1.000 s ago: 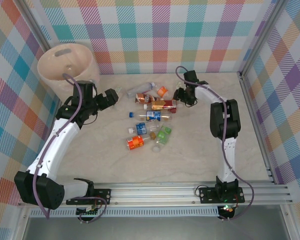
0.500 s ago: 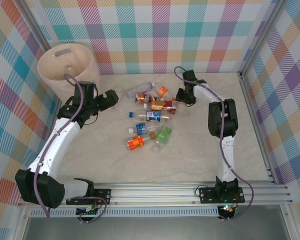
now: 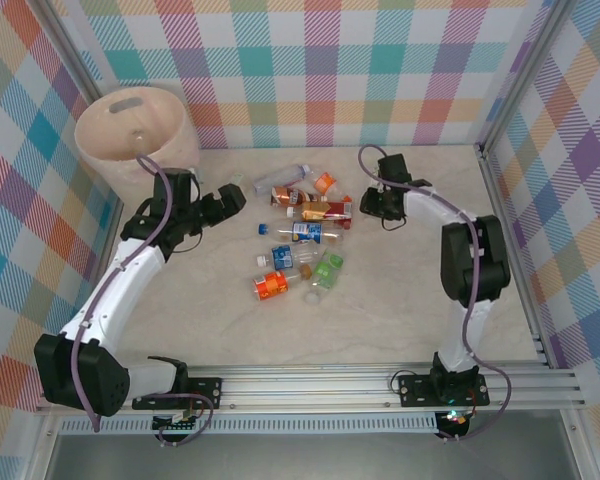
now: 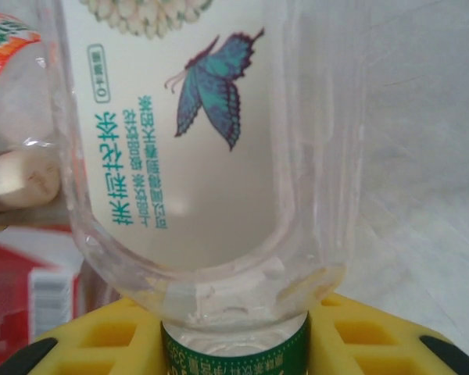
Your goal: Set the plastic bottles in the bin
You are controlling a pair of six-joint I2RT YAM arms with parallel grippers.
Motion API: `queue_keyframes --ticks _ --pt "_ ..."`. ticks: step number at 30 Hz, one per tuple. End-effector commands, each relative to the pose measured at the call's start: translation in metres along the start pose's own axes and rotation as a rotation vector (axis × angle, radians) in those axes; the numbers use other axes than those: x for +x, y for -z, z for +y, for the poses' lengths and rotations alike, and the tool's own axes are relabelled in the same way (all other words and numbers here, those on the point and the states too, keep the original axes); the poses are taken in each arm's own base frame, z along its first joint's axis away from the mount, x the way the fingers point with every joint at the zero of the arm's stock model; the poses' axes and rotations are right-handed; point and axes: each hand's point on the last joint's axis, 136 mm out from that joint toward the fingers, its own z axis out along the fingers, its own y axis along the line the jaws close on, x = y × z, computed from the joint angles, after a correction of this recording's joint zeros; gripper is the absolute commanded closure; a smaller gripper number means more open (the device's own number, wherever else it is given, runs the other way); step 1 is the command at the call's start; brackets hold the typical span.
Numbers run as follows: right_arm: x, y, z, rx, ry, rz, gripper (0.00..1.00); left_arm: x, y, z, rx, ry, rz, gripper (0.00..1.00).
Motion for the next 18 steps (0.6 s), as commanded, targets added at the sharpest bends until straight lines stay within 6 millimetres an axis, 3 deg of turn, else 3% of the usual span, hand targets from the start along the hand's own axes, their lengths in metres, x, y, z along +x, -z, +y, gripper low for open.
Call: queue_keyframes --ticks 1,9,18 --pt "-0.001 0.021 0.012 -0.067 0.011 -0.062 0.72 0.001 -0.006 -0.019 0.111 0.025 -0.001 0.0" --pt "0.032 0.055 0.032 -0.192 0.105 -0.101 0.72 0.011 -0.032 -0.056 0.27 0.009 0.047 0.0" --pt "0.06 0.077 0.085 -0.411 0.221 -0.072 0.73 0.039 -0.064 -0.108 0.463 -0.038 0.144 0.0"
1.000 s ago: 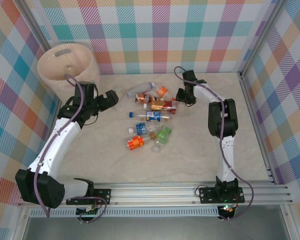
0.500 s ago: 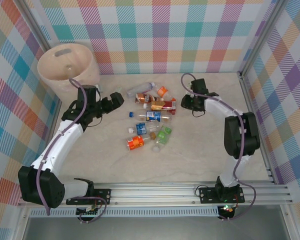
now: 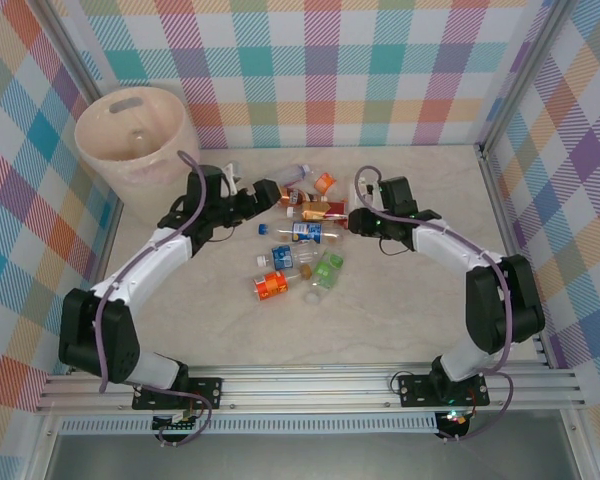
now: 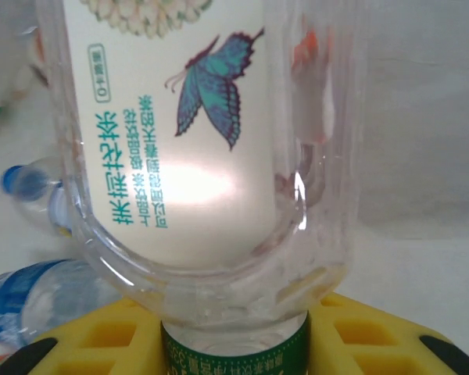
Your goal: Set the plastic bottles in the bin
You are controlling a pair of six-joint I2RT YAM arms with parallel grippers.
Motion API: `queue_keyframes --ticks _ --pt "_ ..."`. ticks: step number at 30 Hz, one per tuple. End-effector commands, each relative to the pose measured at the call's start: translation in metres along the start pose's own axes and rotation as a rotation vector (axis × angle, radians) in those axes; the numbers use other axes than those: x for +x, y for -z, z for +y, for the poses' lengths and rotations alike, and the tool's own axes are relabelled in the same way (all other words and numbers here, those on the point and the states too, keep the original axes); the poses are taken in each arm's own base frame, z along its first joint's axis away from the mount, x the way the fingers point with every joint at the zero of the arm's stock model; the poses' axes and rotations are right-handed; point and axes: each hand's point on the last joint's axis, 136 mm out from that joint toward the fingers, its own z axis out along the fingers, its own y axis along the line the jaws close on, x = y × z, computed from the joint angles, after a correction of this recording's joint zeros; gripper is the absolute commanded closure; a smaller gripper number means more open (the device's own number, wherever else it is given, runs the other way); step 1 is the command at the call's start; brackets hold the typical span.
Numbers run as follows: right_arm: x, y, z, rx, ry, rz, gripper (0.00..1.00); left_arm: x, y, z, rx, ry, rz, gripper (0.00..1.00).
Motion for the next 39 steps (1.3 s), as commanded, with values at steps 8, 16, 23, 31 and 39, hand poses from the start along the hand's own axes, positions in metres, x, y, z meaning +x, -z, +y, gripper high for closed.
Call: queue_keyframes --ticks 8,16,23,31,39 --pt "0.008 0.009 0.07 -0.299 0.127 0.001 0.73 0.026 -0.044 -0.067 0.288 -0.069 0.131 0.0" --pt "0.014 0.017 0.103 -0.439 0.172 0.037 0.73 0.026 -0.067 -0.064 0.238 -0.064 0.131 0.0" --pt "0.017 0.023 0.119 -0.51 0.191 0.056 0.73 0.031 -0.078 -0.048 0.156 -0.086 0.151 0.0" --pt "0.02 0.029 0.136 -0.581 0.218 0.084 0.73 0.039 -0.087 -0.042 0.121 -0.107 0.178 0.05" --pt "0.021 0.032 0.136 -0.561 0.246 0.092 0.71 0.036 -0.084 -0.049 0.141 -0.088 0.164 0.33"
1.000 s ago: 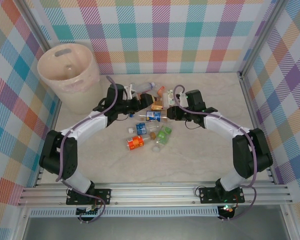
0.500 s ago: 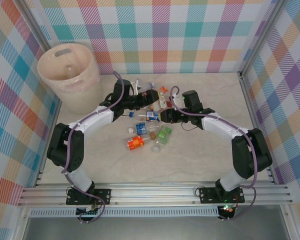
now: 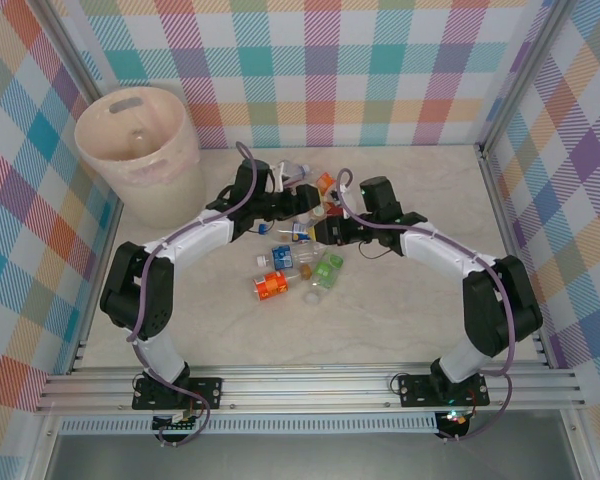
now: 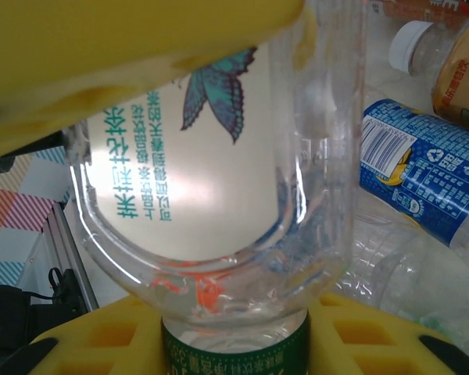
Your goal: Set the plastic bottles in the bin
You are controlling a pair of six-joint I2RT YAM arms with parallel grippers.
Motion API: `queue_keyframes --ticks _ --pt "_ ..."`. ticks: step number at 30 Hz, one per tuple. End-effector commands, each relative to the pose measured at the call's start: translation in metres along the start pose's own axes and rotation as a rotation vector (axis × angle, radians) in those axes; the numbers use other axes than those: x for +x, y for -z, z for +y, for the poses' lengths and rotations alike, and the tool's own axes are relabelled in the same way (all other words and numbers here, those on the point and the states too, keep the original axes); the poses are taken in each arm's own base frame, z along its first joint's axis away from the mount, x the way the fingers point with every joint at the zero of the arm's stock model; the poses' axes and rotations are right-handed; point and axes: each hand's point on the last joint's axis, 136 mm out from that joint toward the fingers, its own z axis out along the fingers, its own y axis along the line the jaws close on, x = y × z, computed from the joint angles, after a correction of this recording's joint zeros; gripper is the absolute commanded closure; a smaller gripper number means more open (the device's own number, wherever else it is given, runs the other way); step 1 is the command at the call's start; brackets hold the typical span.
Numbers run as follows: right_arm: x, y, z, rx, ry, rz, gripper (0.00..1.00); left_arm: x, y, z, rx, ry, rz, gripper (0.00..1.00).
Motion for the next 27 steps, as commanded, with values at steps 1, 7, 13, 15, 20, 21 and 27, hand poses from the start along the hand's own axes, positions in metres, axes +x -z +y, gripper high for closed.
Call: queue_keyframes --ticks 1,7,13,15,20,21,27 --pt "-0.015 0.006 0.02 -0.047 0.095 -0.028 0.69 -0.005 0.004 -0.008 0.004 -0.012 -0.023 0.34" --pt "-0.014 0.013 0.025 -0.051 0.118 -0.04 0.4 -0.011 0.014 -0.008 -0.024 -0.009 -0.057 0.38" --pt "-0.018 0.034 0.031 -0.012 0.174 -0.102 0.15 -0.018 0.026 0.002 -0.079 0.019 -0.096 0.4" --pt "-0.021 0.042 0.03 0.024 0.198 -0.139 0.0 -0.022 0.03 0.007 -0.098 0.024 -0.111 0.4" --pt "-0.036 0.068 0.015 0.18 0.233 -0.315 0.0 -0.027 0.04 0.016 -0.141 0.03 -0.142 0.41" --pt "-0.041 0.076 0.008 0.234 0.223 -0.369 0.0 -0.029 0.043 0.017 -0.153 0.025 -0.15 0.41" --pt "-0.047 0.113 -0.043 0.54 0.099 -0.558 0.0 -0.049 0.078 0.024 -0.285 -0.03 -0.229 0.41"
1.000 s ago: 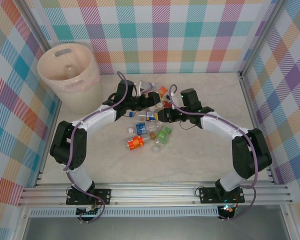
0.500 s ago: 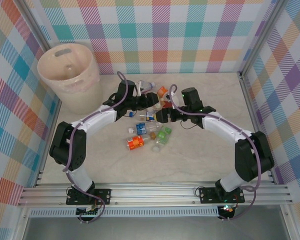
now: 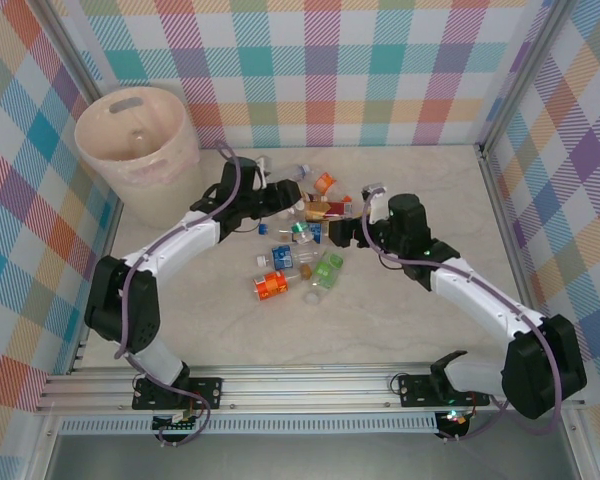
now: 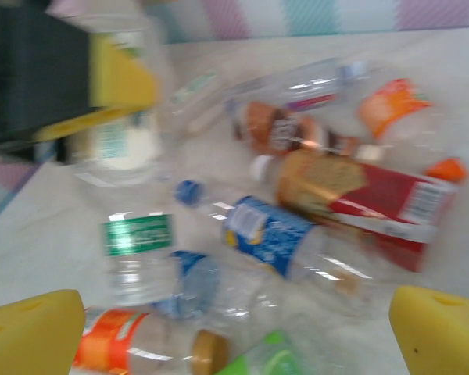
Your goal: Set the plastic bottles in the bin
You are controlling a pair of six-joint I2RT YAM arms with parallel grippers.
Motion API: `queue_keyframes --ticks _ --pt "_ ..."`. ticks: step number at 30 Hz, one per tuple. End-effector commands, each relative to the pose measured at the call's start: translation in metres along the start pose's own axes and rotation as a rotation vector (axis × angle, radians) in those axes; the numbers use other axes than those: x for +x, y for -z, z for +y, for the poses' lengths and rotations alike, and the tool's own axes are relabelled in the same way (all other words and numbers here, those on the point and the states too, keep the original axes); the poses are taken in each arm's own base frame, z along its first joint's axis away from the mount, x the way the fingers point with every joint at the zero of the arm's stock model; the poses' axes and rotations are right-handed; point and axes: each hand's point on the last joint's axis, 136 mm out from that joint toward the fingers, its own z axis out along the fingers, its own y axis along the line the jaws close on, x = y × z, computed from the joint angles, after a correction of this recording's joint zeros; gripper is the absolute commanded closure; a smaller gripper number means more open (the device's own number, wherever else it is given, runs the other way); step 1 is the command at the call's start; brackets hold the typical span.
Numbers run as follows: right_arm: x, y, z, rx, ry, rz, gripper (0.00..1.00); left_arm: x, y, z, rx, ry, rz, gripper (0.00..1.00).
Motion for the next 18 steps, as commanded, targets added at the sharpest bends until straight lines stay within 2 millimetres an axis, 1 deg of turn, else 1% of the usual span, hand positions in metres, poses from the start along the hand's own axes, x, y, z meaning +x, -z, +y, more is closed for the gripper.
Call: queue_keyframes --ticks 1,5,6,8,11,13,18 --pt "-0.024 0.011 -0.043 0.238 -0.058 -0.152 0.0 -0.03 0.035 0.002 -0.085 -0.068 -0.104 0.41" --pt "-0.016 0.013 -0.067 0.365 -0.133 -0.155 0.0 -0.061 0.068 0.005 -0.188 -0.131 -0.222 0.41" --pt "-0.016 0.013 -0.071 0.381 -0.149 -0.154 0.0 -0.069 0.076 0.006 -0.209 -0.139 -0.252 0.41" --pt "-0.017 0.011 -0.073 0.387 -0.167 -0.163 0.0 -0.09 0.094 0.005 -0.243 -0.148 -0.333 0.41" --pt "-0.02 0.007 -0.073 0.378 -0.173 -0.174 0.0 -0.118 0.118 0.001 -0.287 -0.165 -0.444 0.42" --pt "-0.022 0.005 -0.071 0.369 -0.172 -0.177 0.0 -0.133 0.13 -0.002 -0.317 -0.187 -0.506 0.42" --pt "-0.025 0.005 -0.073 0.381 -0.178 -0.185 0.0 -0.173 0.163 -0.019 -0.368 -0.288 -0.655 0.42"
